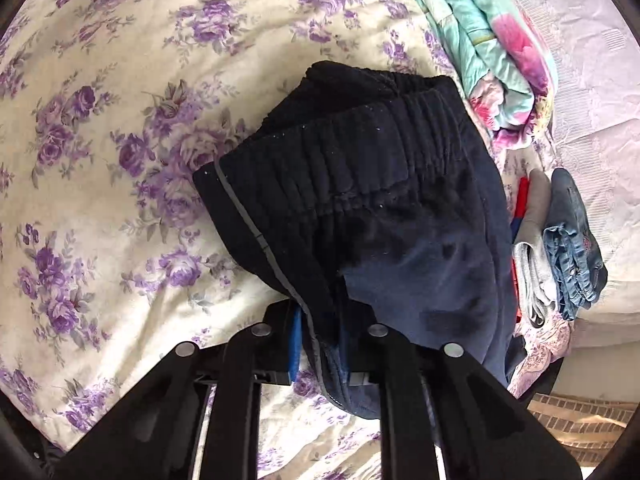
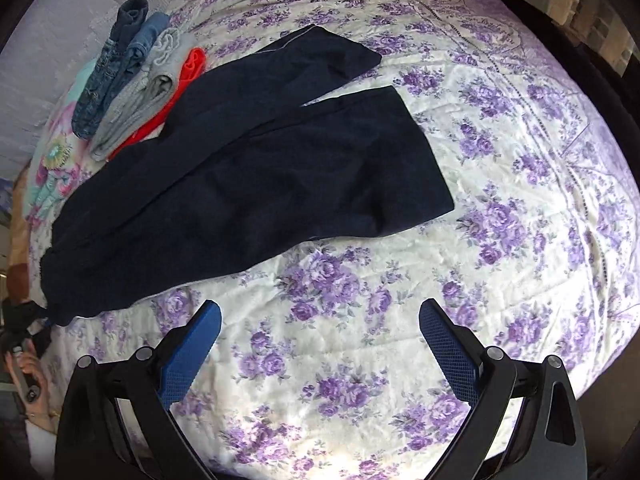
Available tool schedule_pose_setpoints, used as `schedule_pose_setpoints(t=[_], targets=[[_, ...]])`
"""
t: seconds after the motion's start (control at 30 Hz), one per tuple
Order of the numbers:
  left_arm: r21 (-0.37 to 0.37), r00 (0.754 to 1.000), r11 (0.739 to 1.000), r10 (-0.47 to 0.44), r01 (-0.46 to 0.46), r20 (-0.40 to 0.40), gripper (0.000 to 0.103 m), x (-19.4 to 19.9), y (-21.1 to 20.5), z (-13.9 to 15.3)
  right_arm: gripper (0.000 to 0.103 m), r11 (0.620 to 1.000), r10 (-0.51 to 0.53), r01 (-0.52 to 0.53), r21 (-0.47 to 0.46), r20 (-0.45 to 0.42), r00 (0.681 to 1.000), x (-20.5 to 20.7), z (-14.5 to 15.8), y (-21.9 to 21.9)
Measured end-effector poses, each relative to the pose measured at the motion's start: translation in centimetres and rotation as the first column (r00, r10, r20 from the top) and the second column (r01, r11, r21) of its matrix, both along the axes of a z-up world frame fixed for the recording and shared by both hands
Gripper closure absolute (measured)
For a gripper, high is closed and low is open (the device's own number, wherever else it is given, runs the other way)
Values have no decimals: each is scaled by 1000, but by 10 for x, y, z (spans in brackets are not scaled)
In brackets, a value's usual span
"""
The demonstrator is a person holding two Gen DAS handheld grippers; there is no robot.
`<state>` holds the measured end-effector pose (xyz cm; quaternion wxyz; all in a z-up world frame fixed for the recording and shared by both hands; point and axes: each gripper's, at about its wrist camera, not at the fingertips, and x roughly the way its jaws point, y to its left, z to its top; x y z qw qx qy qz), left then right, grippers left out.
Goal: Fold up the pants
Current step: 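Grasp the waistband with the left gripper while the right gripper grasps a leg hem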
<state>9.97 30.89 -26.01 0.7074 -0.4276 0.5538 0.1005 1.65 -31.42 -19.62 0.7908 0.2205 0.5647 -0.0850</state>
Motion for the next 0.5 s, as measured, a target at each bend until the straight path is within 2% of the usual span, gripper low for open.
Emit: schedule_pose_setpoints(t=[0.1,0.2,0.3,0.43,0.5], targets=[[49,1000,999,-20,19,18,91,-5,-6,8,4,993,-56,53,107,21,998,-1,-14,-16],[72,999,997,-26,24,23,91,-3,-4,9,4,970,-134,125,209,29,991,3,-32,-34],[81,999,996,-26,24,26,91,-7,-1,11,4,935,-208,184,303,48,977,15,-49,-52],[89,999,996,-27,25,22,91,-6,2,5,6,866,-319,295,403,-8,948,31,-83,-72],[94,1000,995,-28,27,8,91,-3,0,1,8,841,-375,331,428,20,927,35,-88,-75]])
